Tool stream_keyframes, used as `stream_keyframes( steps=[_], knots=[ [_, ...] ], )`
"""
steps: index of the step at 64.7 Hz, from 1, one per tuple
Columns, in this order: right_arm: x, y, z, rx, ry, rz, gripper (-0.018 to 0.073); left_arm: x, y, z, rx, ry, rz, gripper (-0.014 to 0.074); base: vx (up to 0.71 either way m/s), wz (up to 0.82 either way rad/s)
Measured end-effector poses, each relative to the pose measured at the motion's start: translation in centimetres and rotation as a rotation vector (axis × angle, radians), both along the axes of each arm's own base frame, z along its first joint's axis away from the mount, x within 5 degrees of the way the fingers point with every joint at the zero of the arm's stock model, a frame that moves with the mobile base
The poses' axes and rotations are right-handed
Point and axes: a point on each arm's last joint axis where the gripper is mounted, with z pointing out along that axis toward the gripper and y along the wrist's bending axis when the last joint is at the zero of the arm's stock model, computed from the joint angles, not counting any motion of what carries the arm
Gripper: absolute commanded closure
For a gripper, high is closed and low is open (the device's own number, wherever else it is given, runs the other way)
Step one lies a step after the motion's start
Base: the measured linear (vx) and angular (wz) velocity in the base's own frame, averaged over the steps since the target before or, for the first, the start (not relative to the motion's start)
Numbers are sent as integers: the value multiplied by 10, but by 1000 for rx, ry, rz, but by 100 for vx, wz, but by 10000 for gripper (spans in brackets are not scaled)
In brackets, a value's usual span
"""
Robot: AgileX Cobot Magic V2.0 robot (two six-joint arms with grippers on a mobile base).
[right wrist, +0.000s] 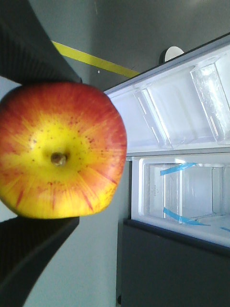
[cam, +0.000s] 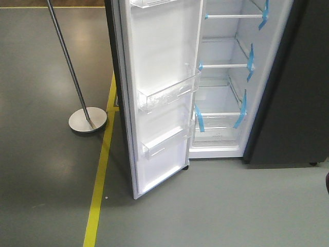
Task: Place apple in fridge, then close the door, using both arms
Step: 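Drive closer to the open refrigerator door holding the apple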
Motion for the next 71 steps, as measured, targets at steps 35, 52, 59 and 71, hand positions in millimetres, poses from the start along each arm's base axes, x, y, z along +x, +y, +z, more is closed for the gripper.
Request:
stream_keyframes(
  steps=[35,52,59,71],
  knots=[
    [0,0,0,0,0,0,364,0,0,0,0,0,0,602,5,-1],
    [0,0,0,0,0,0,364,0,0,0,0,0,0,602,5,-2],
    [0,0,0,0,0,0,364,0,0,0,0,0,0,602,6,-2],
    [0,0,0,0,0,0,364,0,0,0,0,0,0,602,6,-1]
  ],
)
